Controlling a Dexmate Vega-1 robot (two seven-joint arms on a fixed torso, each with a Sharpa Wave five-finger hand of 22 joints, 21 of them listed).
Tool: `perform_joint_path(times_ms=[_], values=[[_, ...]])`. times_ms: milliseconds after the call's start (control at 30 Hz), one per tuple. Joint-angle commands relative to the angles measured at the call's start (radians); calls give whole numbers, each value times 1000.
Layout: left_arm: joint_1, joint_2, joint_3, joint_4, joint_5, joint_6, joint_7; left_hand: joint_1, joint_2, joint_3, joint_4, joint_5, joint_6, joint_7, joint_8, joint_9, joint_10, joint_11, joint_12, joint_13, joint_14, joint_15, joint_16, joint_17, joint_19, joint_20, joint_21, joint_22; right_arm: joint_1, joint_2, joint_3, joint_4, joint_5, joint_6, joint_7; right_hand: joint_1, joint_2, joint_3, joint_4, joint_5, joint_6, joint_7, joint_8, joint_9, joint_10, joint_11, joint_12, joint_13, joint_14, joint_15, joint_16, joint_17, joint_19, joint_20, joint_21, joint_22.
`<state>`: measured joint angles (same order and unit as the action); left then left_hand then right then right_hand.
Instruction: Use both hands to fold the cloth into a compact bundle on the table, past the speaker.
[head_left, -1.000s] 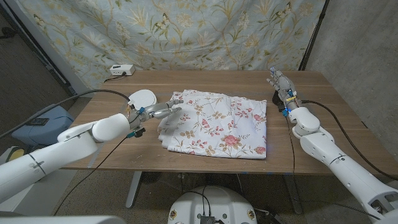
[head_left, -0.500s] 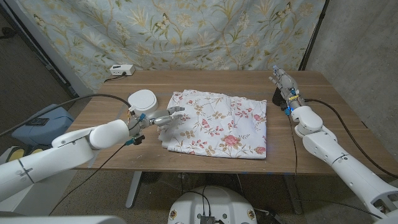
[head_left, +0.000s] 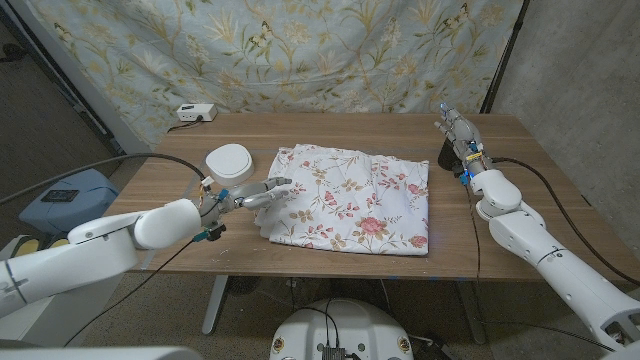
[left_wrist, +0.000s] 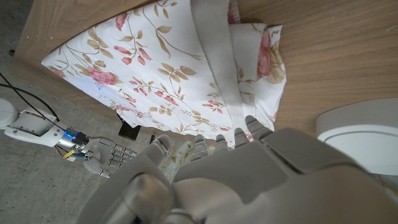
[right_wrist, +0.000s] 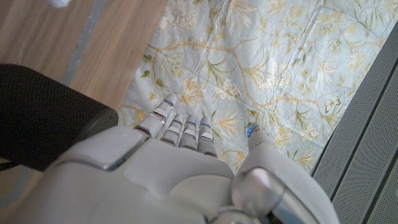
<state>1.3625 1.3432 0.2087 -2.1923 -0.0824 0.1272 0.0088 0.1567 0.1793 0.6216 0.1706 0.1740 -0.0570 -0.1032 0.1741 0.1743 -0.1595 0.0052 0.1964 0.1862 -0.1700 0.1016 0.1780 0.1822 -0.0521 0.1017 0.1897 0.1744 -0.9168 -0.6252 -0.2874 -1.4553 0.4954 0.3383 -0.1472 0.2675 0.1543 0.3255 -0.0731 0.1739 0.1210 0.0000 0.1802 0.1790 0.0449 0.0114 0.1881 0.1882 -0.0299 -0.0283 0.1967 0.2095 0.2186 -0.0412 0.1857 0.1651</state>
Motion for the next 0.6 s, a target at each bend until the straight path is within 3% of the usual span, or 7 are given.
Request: perform_joint_path(times_ms=[33,267,600], values=[[-47,44,49,-34,55,100,-96,-32,3,-8,20,-2,-6,-11,7,7,-15,-5,1,3,-50,7,7,6,-13,4,3,6,-15,-14,12,-7,-3,-6,-6,-2,-3,4,-5,3,-5,-3,4,4,-7,0,2,5,-7,2,4,0,-3,-48,-2,3],[-101,57,101,-56,99,148,-152,-56,6,-13,27,-3,-5,-7,8,8,-18,-1,2,3,-59,14,7,9,-23,6,3,7,-22,-21,18,-8,-5,-1,-8,-3,-3,4,-5,3,-9,-5,3,4,-11,-1,2,5,-11,4,3,0,-5,-48,-2,3],[-129,74,132,-62,109,149,-173,-114,10,-23,30,-3,26,0,19,9,3,-4,14,4,-68,20,11,12,-36,8,7,10,-46,-39,31,-38,-13,-2,-17,-4,-3,3,-5,3,-16,-5,2,4,-16,-3,1,5,-16,7,3,0,-13,-48,-4,3]])
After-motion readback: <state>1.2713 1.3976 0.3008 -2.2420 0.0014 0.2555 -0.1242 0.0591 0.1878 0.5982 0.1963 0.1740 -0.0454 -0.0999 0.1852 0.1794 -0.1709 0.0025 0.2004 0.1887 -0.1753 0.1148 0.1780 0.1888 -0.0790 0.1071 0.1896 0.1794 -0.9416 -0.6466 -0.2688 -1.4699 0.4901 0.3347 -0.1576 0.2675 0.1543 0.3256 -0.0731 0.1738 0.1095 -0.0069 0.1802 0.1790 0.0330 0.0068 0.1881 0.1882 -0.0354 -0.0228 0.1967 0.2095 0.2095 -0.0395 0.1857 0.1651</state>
